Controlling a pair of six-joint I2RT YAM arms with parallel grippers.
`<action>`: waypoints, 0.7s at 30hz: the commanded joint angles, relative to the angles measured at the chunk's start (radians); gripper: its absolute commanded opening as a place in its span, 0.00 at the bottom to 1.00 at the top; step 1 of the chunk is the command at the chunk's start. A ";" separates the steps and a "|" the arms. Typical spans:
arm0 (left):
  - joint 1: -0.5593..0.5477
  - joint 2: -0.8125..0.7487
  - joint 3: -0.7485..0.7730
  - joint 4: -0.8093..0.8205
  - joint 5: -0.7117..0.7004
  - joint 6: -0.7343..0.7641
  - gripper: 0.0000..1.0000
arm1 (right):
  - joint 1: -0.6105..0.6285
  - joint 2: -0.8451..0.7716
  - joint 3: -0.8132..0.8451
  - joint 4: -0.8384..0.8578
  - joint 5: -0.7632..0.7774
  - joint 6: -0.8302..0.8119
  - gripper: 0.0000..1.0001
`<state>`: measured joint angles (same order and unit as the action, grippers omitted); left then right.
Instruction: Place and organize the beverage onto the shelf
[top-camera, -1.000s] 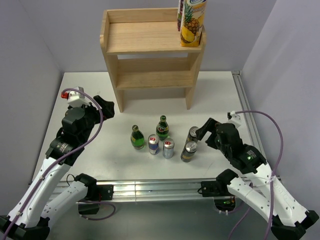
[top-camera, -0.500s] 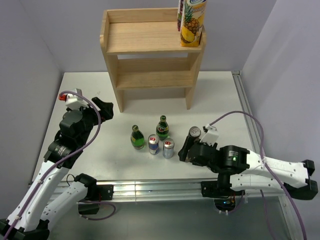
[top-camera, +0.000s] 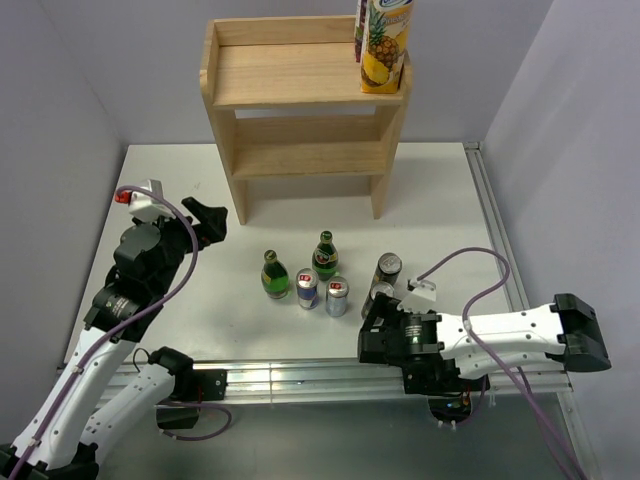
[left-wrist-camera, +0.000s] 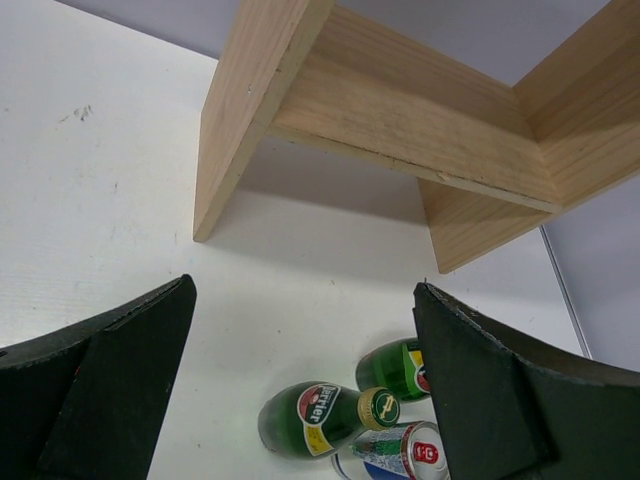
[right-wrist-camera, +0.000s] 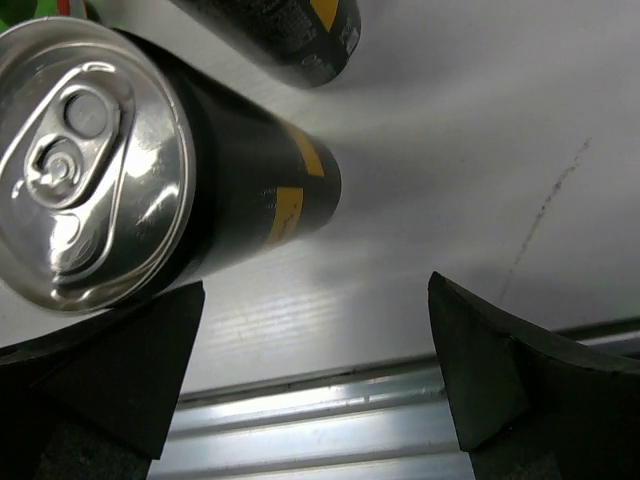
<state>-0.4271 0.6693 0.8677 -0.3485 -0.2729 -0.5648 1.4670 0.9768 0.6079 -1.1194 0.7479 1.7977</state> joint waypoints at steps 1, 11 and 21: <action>-0.004 -0.013 -0.003 0.037 0.037 0.017 0.97 | 0.018 0.048 -0.033 0.065 0.195 0.135 1.00; -0.004 -0.023 -0.009 0.045 0.061 0.029 0.97 | 0.029 0.322 -0.050 0.192 0.381 0.208 1.00; -0.004 -0.011 -0.013 0.054 0.093 0.032 0.97 | 0.029 0.528 -0.031 0.046 0.504 0.466 1.00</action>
<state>-0.4271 0.6590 0.8566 -0.3412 -0.2058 -0.5571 1.4899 1.4555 0.5621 -0.9951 1.1347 1.9594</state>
